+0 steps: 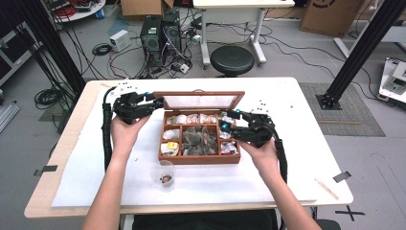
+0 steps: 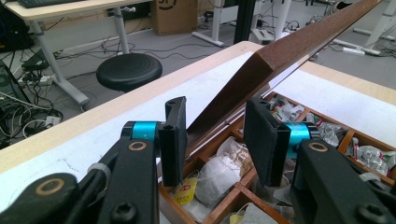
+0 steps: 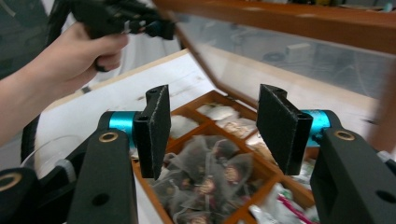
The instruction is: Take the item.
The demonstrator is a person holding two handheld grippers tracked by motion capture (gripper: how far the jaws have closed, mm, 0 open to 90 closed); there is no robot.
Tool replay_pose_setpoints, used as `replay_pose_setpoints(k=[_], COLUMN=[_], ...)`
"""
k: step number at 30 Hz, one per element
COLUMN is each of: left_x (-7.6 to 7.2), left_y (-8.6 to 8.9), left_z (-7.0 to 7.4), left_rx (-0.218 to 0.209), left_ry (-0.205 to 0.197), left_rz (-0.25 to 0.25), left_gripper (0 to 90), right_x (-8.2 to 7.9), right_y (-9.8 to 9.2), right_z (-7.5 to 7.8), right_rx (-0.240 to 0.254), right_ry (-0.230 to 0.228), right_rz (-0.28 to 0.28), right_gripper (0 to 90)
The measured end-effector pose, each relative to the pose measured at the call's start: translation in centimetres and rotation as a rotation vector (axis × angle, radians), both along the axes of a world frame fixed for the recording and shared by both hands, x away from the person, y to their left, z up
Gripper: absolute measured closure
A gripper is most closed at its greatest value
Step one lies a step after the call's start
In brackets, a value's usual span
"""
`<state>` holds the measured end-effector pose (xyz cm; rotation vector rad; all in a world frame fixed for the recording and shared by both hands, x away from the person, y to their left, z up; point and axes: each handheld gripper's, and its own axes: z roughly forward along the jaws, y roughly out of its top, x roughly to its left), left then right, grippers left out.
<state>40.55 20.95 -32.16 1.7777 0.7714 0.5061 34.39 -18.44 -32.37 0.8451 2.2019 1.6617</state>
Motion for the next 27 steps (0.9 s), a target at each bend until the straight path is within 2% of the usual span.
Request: replay_pose_setpoints(k=[4, 5, 7, 8, 9, 12, 19, 21, 27], left_x=[0.0, 0.0, 0.0, 0.0, 0.0, 0.1, 0.1, 0.1, 0.1], left_y=[0.0, 0.0, 0.0, 0.0, 0.1, 0.1, 0.1, 0.1, 0.1], left_z=[0.0, 0.0, 0.0, -0.1, -0.1, -0.1, -0.2, -0.2, -0.2], left_rx=[0.000, 0.000, -0.004, -0.008, -0.012, -0.016, -0.017, -0.019, -0.019], left_ry=[-0.002, -0.003, -0.002, -0.001, -0.002, -0.004, -0.003, -0.004, -0.002], left_rz=[-0.001, -0.002, -0.002, -0.003, -0.003, -0.003, -0.005, -0.004, -0.004], left_gripper=[59.7, 59.7, 59.7, 59.7, 59.7, 59.7, 59.7, 59.7, 59.7], right_x=[0.3, 0.6, 0.9, 0.9, 1.2, 1.6, 2.3, 2.3, 2.6], right_y=[-1.5, -2.7, -3.8, -3.8, -5.0, -6.8, -10.0, -10.4, -12.7], right_z=[0.2, 0.3, 0.3, 0.3, 0.3, 0.0, -0.8, -0.8, -1.1], right_rx=[0.022, 0.033, 0.040, 0.040, 0.050, 0.076, 0.120, 0.121, 0.121], right_ry=[-0.001, 0.003, 0.007, 0.007, 0.016, 0.024, 0.057, 0.057, 0.066], right_rz=[-0.033, -0.062, -0.088, -0.088, -0.114, -0.161, -0.253, -0.262, -0.336], right_gripper=[45.4, 45.0, 44.2, 44.2, 43.6, 42.7, 42.3, 42.3, 40.4])
